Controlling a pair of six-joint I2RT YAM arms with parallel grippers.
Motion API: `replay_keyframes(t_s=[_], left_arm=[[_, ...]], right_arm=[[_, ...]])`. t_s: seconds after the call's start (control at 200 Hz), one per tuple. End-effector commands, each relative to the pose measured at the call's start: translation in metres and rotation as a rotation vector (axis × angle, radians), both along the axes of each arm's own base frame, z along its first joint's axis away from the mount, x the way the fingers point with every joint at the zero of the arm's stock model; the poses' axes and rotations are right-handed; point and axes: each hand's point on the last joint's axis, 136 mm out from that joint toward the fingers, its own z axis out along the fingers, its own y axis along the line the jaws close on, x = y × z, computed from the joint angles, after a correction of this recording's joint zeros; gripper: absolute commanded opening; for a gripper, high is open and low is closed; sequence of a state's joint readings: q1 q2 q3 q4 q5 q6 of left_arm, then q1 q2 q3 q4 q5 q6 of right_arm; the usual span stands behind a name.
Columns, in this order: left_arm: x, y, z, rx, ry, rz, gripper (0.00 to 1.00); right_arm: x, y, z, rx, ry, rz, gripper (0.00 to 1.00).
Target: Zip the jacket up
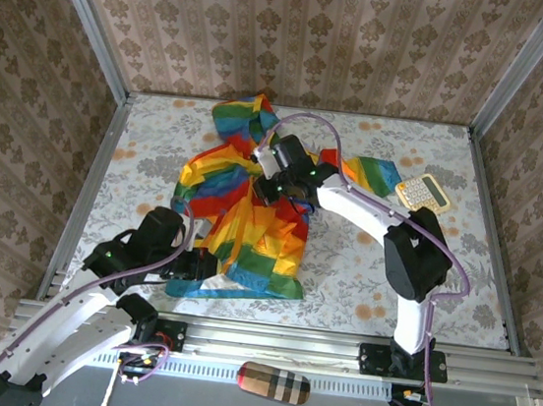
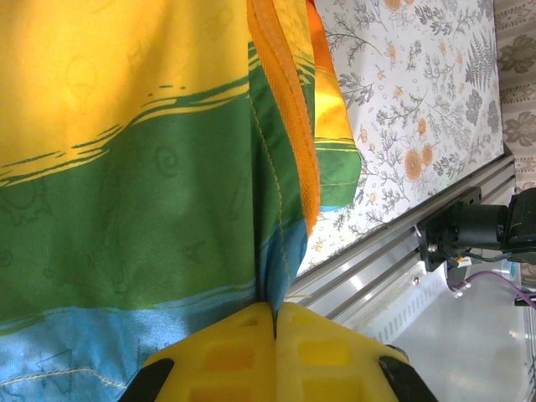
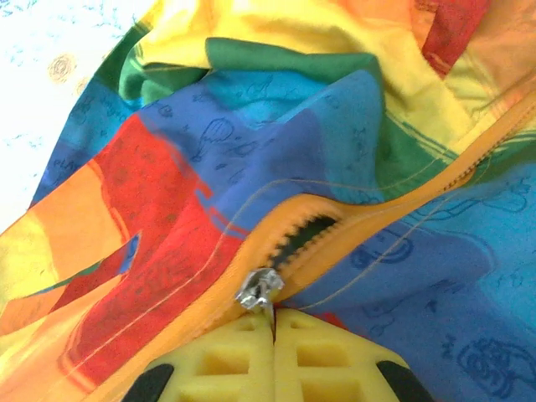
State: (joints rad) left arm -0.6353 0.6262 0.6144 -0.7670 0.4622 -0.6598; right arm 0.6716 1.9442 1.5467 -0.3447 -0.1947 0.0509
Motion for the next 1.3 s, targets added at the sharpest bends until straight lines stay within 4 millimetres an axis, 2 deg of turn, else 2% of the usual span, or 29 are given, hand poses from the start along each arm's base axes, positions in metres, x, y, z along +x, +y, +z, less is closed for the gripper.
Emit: replay_keyframes(t_s=[0.0,0.31,0.67,0.925,1.295], left_arm=[[-0.023,0.007,-0.017,0.037,0.119,-0.021,0.0],[-0.023,0.006,-0.023,0.044,0.133,-0.018,0.0],[-0.023,0.007,-0.027,0.057,0.149,-0.011,0.0],[-0.024,0.008,-0.031,0.06,0.162,-0.006,0.0],[-0.026,0.009,-0.033,0.069,0.179,0.002,0.0]], right_arm=[[0.041,-0.016,0.015,-0.002,-0.08,-0.082,0.0],[0.075,-0.018,0.009,-0.004,-0.085,-0.105,0.0],[0.119,-0.021,0.013,0.003,-0.109,-0.13,0.0],[0.152,-0.032,0.016,0.01,-0.132,-0.168,0.0],[0.189,-0.05,0.016,0.042,-0.146,-0.233,0.0]])
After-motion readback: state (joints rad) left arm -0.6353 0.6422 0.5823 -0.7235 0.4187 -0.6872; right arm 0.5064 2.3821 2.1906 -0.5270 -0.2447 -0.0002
